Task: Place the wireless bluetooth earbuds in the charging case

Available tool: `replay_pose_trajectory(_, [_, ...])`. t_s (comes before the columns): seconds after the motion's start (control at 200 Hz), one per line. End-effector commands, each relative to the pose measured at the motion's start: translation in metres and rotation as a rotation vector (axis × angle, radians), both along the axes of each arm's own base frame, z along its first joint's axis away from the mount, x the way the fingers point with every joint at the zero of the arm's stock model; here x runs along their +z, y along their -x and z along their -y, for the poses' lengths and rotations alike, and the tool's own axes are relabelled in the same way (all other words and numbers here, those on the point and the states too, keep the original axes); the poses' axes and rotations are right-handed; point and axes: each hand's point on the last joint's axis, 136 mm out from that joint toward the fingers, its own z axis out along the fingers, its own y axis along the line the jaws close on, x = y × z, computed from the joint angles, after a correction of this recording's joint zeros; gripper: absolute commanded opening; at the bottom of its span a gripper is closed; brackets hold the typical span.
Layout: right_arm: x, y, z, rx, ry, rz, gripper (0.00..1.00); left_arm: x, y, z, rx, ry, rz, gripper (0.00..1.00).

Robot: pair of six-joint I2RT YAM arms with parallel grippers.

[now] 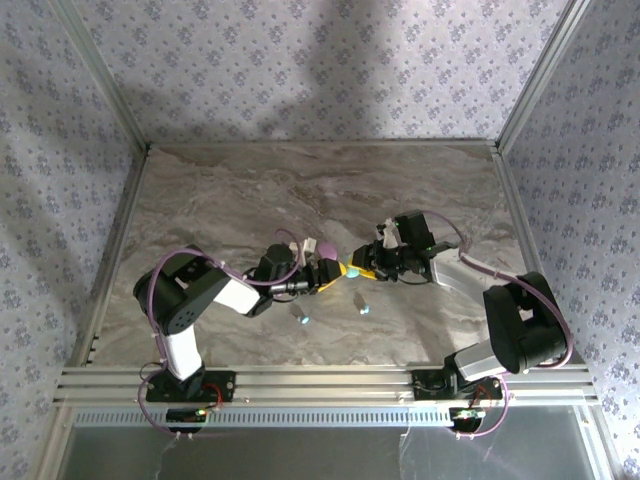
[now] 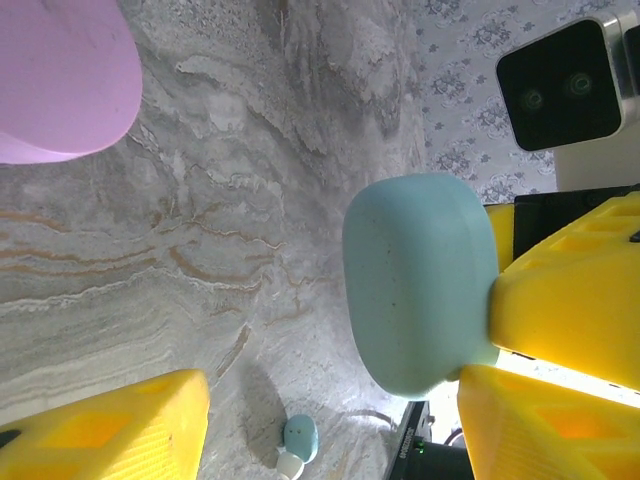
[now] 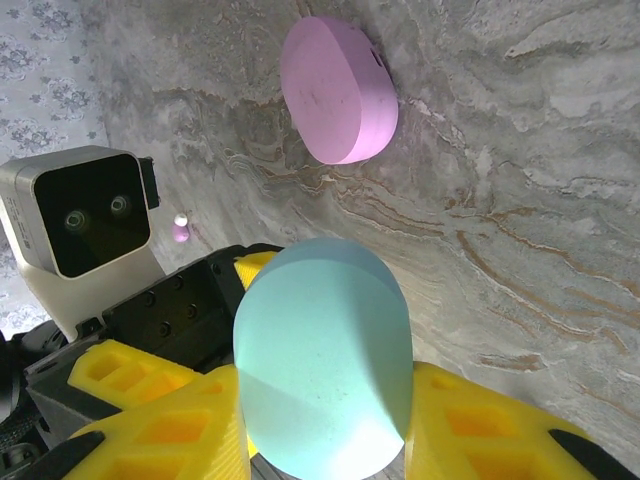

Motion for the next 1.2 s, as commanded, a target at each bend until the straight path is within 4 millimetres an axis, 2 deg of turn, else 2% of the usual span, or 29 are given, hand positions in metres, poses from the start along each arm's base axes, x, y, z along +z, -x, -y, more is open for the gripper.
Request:
replay_pose_trajectory(0.0, [0.008,0.008,-0.006,0.032,-0.041,0.000,0.37,0.005,-0.007,-0.002,0.009,0.007,0.029,0.67])
replay_pose_trajectory(0.85, [0.008,0.009,-0.018,0.058,-0.037,-0.002,0.37,0.014,-0.010,-0.001,0.002,0.016,0.052,0.71])
replay_pose_trajectory(1.089, [0.004,0.007,-0.020,0.059,-0.031,-0.007,0.37,0.018,-0.010,-0.001,-0.001,0.025,0.060,0.62])
replay_pose_trajectory(1.194, [0.004,0.007,-0.022,0.061,-0.032,-0.008,0.37,0.018,-0.010,-0.002,0.000,0.024,0.060,0.62])
